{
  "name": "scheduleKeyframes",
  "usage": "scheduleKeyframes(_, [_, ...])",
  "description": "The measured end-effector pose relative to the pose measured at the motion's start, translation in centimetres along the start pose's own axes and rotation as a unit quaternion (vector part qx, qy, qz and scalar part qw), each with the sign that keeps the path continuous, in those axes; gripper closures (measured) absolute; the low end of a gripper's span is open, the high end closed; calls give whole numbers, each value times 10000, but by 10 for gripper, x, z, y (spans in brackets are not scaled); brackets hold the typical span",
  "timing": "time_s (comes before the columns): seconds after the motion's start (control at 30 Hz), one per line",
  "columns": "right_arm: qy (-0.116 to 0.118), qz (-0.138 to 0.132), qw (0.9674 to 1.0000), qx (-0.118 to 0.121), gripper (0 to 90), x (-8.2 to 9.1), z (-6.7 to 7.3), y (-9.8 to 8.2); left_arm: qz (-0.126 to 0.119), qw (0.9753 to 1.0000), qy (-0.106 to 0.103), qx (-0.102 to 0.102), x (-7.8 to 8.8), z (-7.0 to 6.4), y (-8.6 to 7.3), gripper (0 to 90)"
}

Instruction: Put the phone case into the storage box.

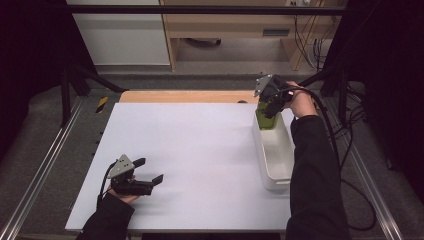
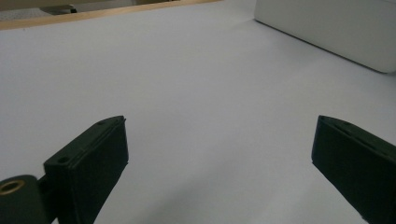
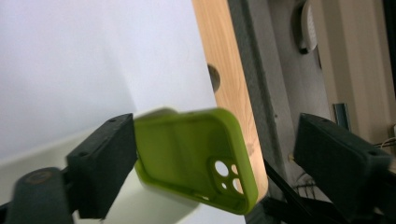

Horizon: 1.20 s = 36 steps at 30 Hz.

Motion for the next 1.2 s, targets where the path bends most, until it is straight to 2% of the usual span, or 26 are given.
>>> scheduleKeyframes(0.03, [-27, -166, 9997, -190, 96, 7, 1, 1, -8, 10000, 3, -1, 0, 0, 0, 35])
scheduleKeyframes(0.13, [-34, -406, 9981, -472, 67, 17, 4, 3, -44, 10000, -2, -8, 1, -1, 1, 35])
scheduleKeyframes(0.2, [-13, -492, 9972, -560, 65, 20, 6, 3, -32, 10000, -8, -12, 1, -1, 1, 35])
scheduleKeyframes(0.33, [-1, -788, 9927, -914, 54, 36, 15, 3, -37, 10000, -26, -32, 1, -2, 1, 35])
scheduleKeyframes(0.37, [-19, -928, 9899, -1069, 52, 44, 19, 1, -52, 10000, -33, -33, 2, -2, 1, 34])
scheduleKeyframes(0.4, [-19, -928, 9899, -1069, 52, 44, 19, 1, -52, 10000, -33, -33, 2, -2, 1, 34])
scheduleKeyframes(0.43, [-11, -1018, 9877, -1188, 51, 49, 20, 1, -59, 10000, -27, -32, 2, -2, 1, 34])
scheduleKeyframes(0.47, [-26, -1220, 9831, -1368, 45, 58, 25, 0, -73, 10000, -26, -27, 2, -2, 1, 34])
scheduleKeyframes(0.5, [-26, -1220, 9831, -1368, 45, 58, 25, 0, -73, 10000, -26, -27, 2, -2, 1, 33])
scheduleKeyframes(0.53, [-41, -1433, 9773, -1563, 45, 66, 29, -1, -78, 10000, -23, -37, 2, -2, 1, 33])
scheduleKeyframes(0.57, [-54, -1544, 9743, -1641, 45, 70, 32, -1, -71, 10000, -20, -40, 2, -2, 2, 33])
scheduleKeyframes(0.6, [-54, -1544, 9743, -1641, 45, 70, 32, -1, -71, 10000, -20, -40, 2, -2, 2, 33])
scheduleKeyframes(0.63, [-89, -1643, 9711, -1730, 43, 73, 34, -2, -69, 10000, -19, -45, 2, -3, 2, 33])
scheduleKeyframes(0.67, [-105, -1887, 9627, -1937, 41, 80, 41, -4, -62, 10000, -18, -49, 2, -3, 2, 32])
scheduleKeyframes(0.7, [-105, -1887, 9627, -1937, 41, 80, 41, -4, -62, 10000, -20, -62, 2, -3, 2, 32])
scheduleKeyframes(0.73, [-73, -2073, 9547, -2133, 41, 86, 47, -7, -67, 10000, -23, -67, 2, -3, 2, 32])
scheduleKeyframes(0.83, [-56, -2302, 9423, -2431, 30, 93, 55, -13, -83, 9999, -23, -73, 2, -4, 2, 31])
scheduleKeyframes(0.87, [-56, -2302, 9423, -2431, 30, 93, 55, -13, -92, 9999, -31, -81, 3, -4, 2, 31])
scheduleKeyframes(0.9, [-21, -2403, 9368, -2541, 23, 97, 58, -15, -92, 9999, -35, -83, 3, -4, 2, 31])
scheduleKeyframes(0.93, [3, -2600, 9249, -2773, 22, 103, 64, -19, -95, 9999, -40, -85, 3, -4, 2, 30])
scheduleKeyframes(1.0, [-58, -2737, 9169, -2903, 16, 109, 70, -23, -95, 9999, -43, -87, 3, -4, 2, 30])
scheduleKeyframes(1.03, [-58, -2737, 9169, -2903, 16, 109, 70, -23, -95, 9999, -43, -87, 3, -4, 2, 29])
scheduleKeyframes(1.1, [-19, -2910, 9072, -3039, 16, 115, 77, -29, -102, 9999, -43, -90, 3, -5, 3, 29])
scheduleKeyframes(1.13, [7, -3031, 8987, -3171, 15, 119, 83, -34, -105, 9999, -46, -101, 3, -5, 3, 29])
scheduleKeyframes(1.17, [7, -3031, 8987, -3171, 15, 119, 83, -34, -105, 9999, -46, -101, 3, -5, 3, 28])
scheduleKeyframes(1.2, [61, -3089, 8918, -3306, 14, 121, 87, -37, -105, 9999, -52, -107, 3, -5, 3, 28])
Point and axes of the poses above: each handheld gripper's, and its own axes: x roughly backward along the jaws, y roughly out of its top, z roughly to its left, the point moved 2 cm from there along -x, roughly forward along the jaws, and after that the axes turned 8 degrees about -y, right-handed, at the moved point
